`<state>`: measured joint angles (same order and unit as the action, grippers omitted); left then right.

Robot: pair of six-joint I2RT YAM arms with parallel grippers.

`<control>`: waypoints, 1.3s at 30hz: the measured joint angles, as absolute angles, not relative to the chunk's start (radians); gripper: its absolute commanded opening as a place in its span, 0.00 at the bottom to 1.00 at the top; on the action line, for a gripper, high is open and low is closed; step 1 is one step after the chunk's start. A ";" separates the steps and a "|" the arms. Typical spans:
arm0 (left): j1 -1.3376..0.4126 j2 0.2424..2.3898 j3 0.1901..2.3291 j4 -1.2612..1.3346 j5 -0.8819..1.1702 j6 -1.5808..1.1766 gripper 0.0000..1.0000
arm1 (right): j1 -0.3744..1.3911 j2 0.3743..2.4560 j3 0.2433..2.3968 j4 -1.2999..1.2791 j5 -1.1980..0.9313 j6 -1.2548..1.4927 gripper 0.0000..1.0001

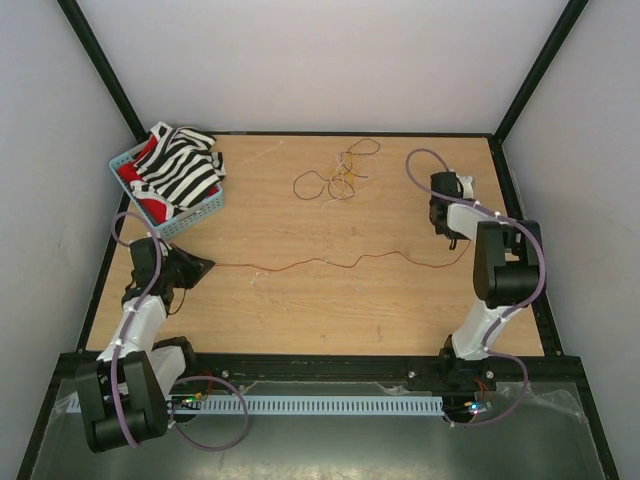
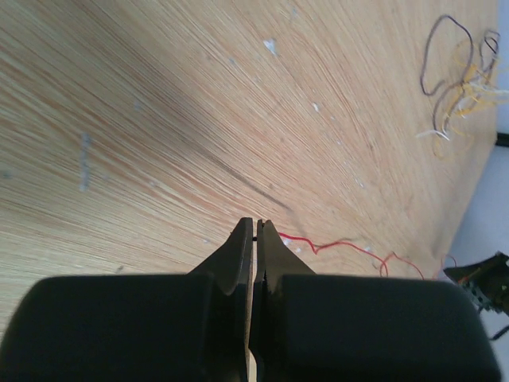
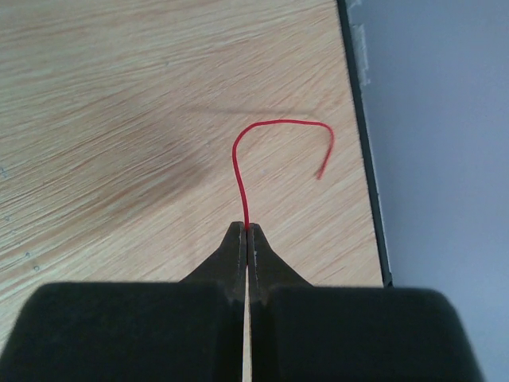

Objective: Zip-tie the wires
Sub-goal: Straighten the cable at the center of the board.

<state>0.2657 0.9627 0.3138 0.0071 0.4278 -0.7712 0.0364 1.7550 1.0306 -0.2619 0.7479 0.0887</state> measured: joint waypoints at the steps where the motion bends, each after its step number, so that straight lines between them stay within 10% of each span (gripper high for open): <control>1: 0.264 0.963 0.314 0.007 0.409 -0.768 0.00 | 0.036 1.774 1.029 -0.257 0.746 0.089 0.00; 39: 0.356 1.216 0.358 0.097 0.174 -0.751 0.00 | -0.137 1.915 1.097 -0.170 0.686 0.063 0.00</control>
<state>0.3561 1.2160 0.3584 0.0971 0.1738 -0.7513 -0.1371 1.9148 1.0969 -0.1696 0.6861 0.0628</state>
